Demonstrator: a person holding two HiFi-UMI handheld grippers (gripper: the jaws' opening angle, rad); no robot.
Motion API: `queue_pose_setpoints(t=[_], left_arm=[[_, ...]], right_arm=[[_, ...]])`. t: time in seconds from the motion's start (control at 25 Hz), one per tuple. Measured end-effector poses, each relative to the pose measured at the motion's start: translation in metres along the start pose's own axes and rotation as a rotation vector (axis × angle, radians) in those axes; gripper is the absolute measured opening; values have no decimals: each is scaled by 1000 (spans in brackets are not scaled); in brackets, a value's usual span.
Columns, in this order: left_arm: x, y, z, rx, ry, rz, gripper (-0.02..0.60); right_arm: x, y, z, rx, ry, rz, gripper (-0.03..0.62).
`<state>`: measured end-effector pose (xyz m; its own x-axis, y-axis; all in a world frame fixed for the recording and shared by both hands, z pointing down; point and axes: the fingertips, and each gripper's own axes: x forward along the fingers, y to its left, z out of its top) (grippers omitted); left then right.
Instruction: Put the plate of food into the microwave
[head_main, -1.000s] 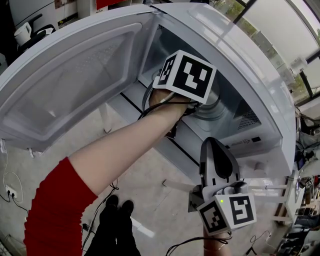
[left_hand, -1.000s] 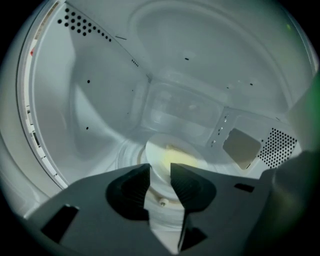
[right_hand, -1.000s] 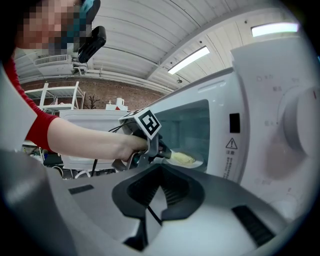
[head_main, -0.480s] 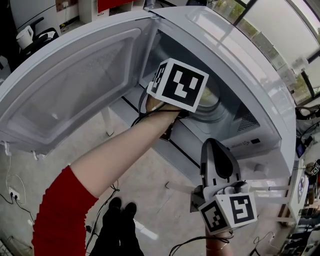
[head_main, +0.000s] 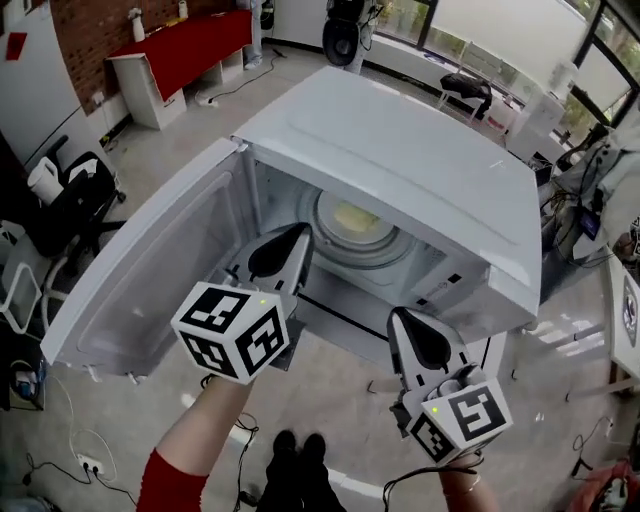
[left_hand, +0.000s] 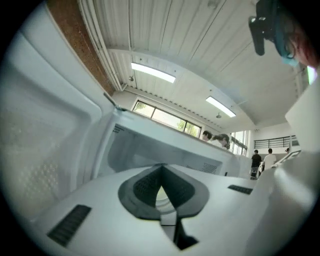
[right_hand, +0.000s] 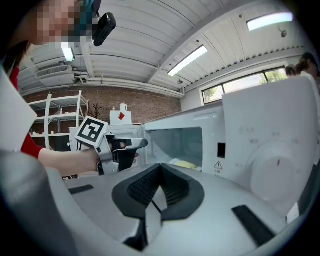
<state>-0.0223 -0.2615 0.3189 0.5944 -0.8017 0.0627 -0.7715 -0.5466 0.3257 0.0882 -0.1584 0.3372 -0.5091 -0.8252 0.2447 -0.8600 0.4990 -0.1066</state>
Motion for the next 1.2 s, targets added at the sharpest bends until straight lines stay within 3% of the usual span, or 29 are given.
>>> queue_pose_setpoints(t=[0.32,0.68,1.2], left_arm=[[-80,-68,13,117,26,-50,8],[-143,-131,11,153,68,-189,8],[-201,-153,16,249,9,-129,8]], right_arm=[[-49,22,29,67,-44,31,12],[-111,54,33,91,-95,22,12],[-165,64,24,84,-158,-15,12]])
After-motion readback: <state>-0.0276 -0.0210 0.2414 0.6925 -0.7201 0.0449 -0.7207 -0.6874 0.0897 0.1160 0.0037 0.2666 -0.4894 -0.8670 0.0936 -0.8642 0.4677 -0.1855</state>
